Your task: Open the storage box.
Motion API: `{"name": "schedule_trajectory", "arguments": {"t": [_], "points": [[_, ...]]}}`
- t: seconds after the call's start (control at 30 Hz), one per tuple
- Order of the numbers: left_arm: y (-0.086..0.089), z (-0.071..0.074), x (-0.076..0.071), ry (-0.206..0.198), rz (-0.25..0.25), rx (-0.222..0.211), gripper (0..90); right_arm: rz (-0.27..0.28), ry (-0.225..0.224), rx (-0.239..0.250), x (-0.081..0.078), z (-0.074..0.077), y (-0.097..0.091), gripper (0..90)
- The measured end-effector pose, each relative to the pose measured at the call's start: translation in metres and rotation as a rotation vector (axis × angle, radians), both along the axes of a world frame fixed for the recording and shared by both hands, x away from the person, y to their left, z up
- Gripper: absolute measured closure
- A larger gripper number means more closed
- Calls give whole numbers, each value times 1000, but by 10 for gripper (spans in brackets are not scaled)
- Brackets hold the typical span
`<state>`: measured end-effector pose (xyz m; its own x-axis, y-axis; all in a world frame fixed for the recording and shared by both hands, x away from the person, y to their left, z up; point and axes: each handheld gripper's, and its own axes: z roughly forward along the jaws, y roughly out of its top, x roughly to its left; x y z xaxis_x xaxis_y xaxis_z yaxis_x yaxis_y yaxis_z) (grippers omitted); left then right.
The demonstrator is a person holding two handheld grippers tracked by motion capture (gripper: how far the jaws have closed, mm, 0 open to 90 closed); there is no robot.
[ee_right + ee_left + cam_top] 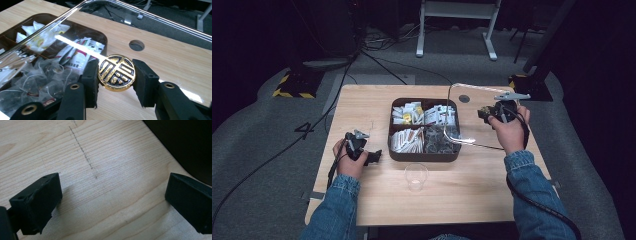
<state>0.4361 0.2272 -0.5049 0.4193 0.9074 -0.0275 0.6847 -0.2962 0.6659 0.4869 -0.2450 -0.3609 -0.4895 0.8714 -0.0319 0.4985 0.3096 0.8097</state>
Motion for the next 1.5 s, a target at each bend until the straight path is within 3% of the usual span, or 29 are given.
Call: {"name": "schedule_trajectory", "arguments": {"t": [0.53, 0.83, 1.03, 1.5], "points": [[0, 0, 0, 0, 0, 1, 13, -75, 41, 4, 8, -12, -39, 589], [0, 0, -1, 0, 4, 3, 14, -85, 51, -31, 16, -24, -62, 589], [0, 0, -1, 0, 4, 2, 13, -73, 50, -87, 23, -35, -70, 589], [0, 0, -1, 0, 4, 2, 13, -80, 96, -74, 35, -66, -81, 589]]}}
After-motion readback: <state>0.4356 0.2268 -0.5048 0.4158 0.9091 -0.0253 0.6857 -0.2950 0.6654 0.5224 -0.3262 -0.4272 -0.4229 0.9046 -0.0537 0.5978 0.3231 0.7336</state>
